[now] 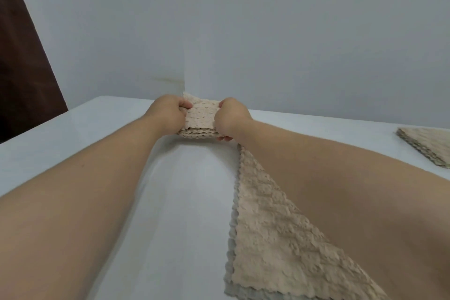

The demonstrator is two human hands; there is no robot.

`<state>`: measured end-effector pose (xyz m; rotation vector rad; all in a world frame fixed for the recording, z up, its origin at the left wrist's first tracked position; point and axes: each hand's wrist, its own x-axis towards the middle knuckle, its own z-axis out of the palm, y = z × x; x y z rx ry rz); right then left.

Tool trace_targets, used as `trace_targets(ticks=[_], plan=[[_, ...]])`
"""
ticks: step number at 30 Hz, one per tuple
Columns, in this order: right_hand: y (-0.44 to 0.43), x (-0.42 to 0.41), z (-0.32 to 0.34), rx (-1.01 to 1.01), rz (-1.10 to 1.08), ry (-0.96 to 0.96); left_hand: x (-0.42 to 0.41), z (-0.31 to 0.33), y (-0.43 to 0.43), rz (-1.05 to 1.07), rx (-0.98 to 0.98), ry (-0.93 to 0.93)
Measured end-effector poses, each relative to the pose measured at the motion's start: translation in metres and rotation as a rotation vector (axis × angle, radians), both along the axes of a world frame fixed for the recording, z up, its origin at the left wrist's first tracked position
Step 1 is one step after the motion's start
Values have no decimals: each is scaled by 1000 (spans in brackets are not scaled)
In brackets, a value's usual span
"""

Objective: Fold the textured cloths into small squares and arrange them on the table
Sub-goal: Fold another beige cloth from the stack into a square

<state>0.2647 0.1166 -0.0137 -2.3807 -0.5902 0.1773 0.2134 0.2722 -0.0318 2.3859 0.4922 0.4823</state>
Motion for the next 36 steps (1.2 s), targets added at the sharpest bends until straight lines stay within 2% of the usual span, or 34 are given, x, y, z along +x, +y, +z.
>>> trace_targets(ticks=[7,11,15,17,22,24,27,31,36], plan=[[26,16,-17,-230,-64,-79,19,-12,20,17,84,66],[24,16,-23,-256,-61,-142,19,-18,20,-20,148,122],[26,13,-28,-359,-59,-173,18,-23,25,-108,448,274],[24,12,-25,-413,-65,-195,18,-17,28,-91,492,308],[20,16,-13,-431,-74,-470,30,-4,24,-28,363,111],[25,17,-22,-483,14,-438,36,-16,18,-88,355,176],[29,19,-35,-543,94,-271,42,-38,20,-122,350,295],[29,29,-39,-545,91,-271,45,-40,21,-138,321,352],[31,31,-45,-566,94,-228,48,-40,19,-91,388,446]])
